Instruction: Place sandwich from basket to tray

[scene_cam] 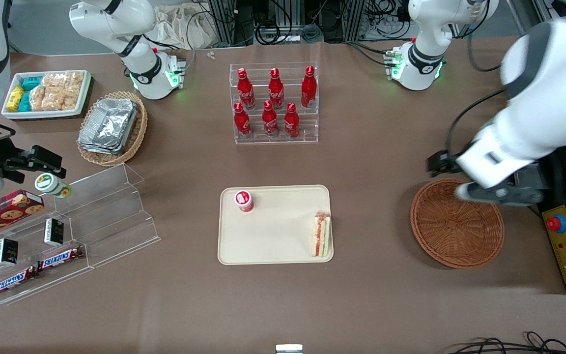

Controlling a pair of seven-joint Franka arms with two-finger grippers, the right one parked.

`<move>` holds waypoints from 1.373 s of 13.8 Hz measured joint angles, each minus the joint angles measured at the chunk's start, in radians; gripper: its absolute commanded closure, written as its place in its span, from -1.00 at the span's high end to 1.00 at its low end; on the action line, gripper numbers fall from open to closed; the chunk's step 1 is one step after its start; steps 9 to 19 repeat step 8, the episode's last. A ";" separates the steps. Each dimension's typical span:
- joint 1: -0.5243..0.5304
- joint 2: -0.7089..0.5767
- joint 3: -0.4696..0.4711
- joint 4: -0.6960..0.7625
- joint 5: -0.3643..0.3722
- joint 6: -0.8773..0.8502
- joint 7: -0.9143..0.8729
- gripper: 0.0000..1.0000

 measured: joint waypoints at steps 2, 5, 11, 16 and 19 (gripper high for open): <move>0.010 -0.073 0.000 -0.013 -0.001 -0.060 0.002 1.00; -0.019 -0.207 0.048 -0.112 -0.001 -0.063 -0.002 1.00; -0.084 -0.273 0.145 -0.182 -0.001 -0.055 -0.002 1.00; -0.084 -0.273 0.145 -0.182 -0.001 -0.055 -0.002 1.00; -0.084 -0.273 0.145 -0.182 -0.001 -0.055 -0.002 1.00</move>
